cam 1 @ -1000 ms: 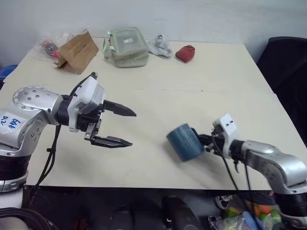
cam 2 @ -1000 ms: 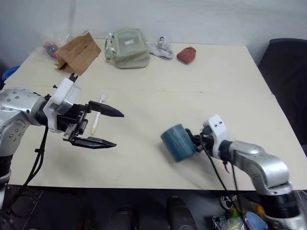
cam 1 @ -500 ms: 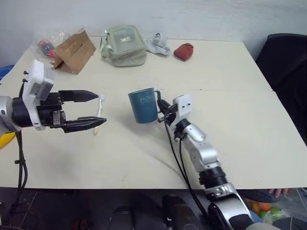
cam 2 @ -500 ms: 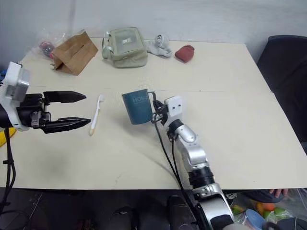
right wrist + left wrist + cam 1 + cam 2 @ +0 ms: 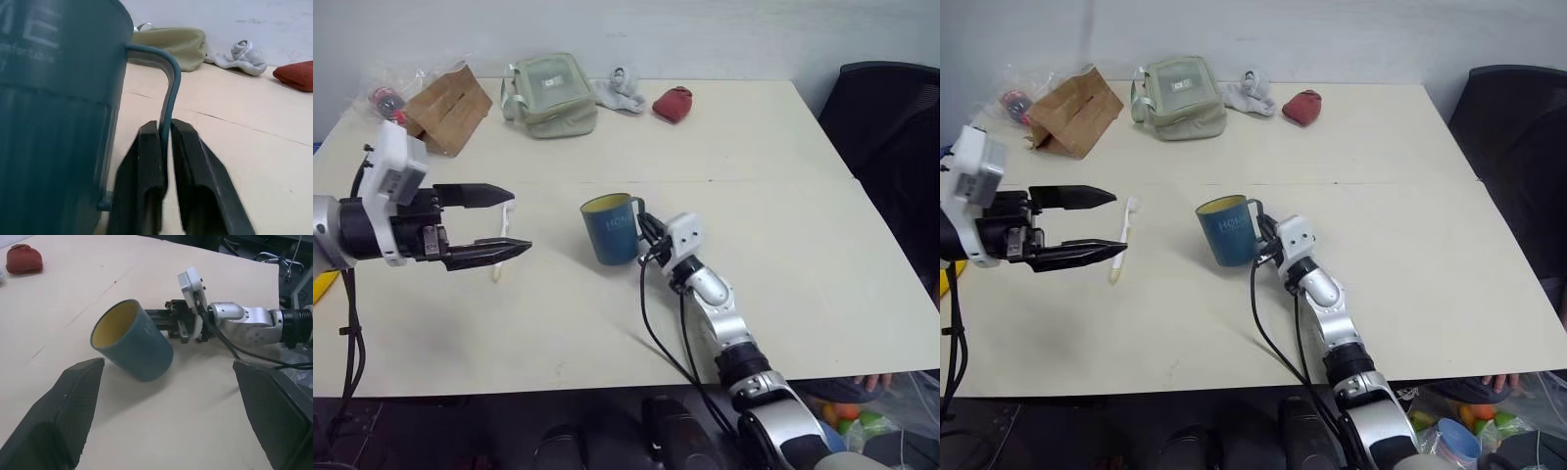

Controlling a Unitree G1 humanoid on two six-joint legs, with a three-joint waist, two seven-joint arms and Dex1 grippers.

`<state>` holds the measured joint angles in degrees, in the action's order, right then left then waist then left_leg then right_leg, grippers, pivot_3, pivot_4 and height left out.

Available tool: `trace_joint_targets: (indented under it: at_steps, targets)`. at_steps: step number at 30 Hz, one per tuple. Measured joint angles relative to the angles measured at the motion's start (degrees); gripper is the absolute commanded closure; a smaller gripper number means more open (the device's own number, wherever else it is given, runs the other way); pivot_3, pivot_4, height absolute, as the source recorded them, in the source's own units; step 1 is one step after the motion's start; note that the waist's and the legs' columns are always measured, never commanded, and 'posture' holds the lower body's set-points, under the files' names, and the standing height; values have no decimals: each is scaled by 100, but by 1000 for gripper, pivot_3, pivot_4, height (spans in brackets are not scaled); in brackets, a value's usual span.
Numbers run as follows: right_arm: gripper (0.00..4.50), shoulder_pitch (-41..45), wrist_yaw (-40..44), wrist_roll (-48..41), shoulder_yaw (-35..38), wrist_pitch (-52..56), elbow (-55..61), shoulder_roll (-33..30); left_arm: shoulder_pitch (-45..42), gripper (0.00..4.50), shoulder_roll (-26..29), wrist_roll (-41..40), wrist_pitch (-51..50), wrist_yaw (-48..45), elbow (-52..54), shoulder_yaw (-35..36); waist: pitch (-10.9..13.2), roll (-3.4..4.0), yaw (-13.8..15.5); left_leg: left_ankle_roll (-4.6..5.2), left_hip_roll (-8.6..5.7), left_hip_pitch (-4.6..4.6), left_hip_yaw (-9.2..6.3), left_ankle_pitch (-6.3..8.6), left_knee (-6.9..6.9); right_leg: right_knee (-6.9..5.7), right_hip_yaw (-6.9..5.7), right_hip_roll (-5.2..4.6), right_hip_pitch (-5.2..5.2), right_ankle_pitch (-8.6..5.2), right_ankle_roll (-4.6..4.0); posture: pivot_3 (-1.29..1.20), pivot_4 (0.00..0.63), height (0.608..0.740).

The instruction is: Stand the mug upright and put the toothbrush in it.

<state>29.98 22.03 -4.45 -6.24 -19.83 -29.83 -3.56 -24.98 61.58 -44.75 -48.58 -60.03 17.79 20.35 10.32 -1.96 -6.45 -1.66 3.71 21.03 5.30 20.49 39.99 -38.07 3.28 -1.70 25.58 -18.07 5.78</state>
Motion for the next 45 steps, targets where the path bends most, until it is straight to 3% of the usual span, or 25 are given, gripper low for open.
trace_joint_targets:
  at_steps: [6,12,16,20,24,25,30,34,39,45]
  targets:
    - [1335,-512,233,118,-46,549,956,-403,-180,0,-18,23,203,-63,-112,-229,2,3,32,0,-1,0,0,0,0,0,1,1,0,0,0,0,150,740]
    - [1335,-1287,773,-19,-29,1715,2501,-1236,-196,0,-95,98,370,-120,-289,-433,6,10,136,1,-4,2,3,1,3,3,8,2,1,0,0,0,150,740]
    - [1335,-1804,1404,-525,154,2754,3784,-2153,-143,0,-238,152,410,-2,-426,-474,10,20,205,5,-10,2,2,3,4,4,8,6,0,0,0,0,150,740]
    - [1335,-2087,1943,-1695,733,4023,4800,-2880,33,0,-309,272,387,372,-500,-417,14,26,220,11,-9,0,5,6,5,2,14,8,0,0,0,0,150,740]
    - [151,-2153,2560,-3902,2310,5676,5699,-4282,-195,0,-872,842,-46,1803,-735,-591,22,42,372,24,-19,-4,6,13,11,23,18,3,-7,3,6,0,150,740]
    - [23,-2108,2646,-4308,2637,5928,5837,-4537,-248,0,-969,1032,-175,2125,-836,-703,17,33,407,25,-18,-9,3,13,11,27,17,8,-12,3,6,0,150,740]
    - [23,-1635,2794,-6080,3573,6920,5901,-5459,-1162,0,-1909,1713,-795,3248,-1724,-1415,11,20,547,27,-23,6,1,14,22,30,15,10,-13,6,11,0,150,740]
    - [23,-1159,2847,-6842,3843,7192,5768,-5879,-2042,0,-2475,2081,-969,3546,-2569,-1912,9,18,634,29,-24,9,3,14,21,25,15,9,-11,9,16,0,150,740]
    - [23,-1035,2730,-6949,3807,7252,5732,-6019,-2620,0,-2762,2764,-958,3776,-3704,-2392,9,18,620,30,-20,10,7,14,18,24,16,9,-5,9,16,0,150,740]
    - [23,-1376,2588,-6602,3784,7177,5916,-5917,-2749,0,-2844,3016,-1094,4026,-3911,-2251,9,19,641,30,-17,12,5,14,21,19,16,3,-5,9,16,0,150,740]
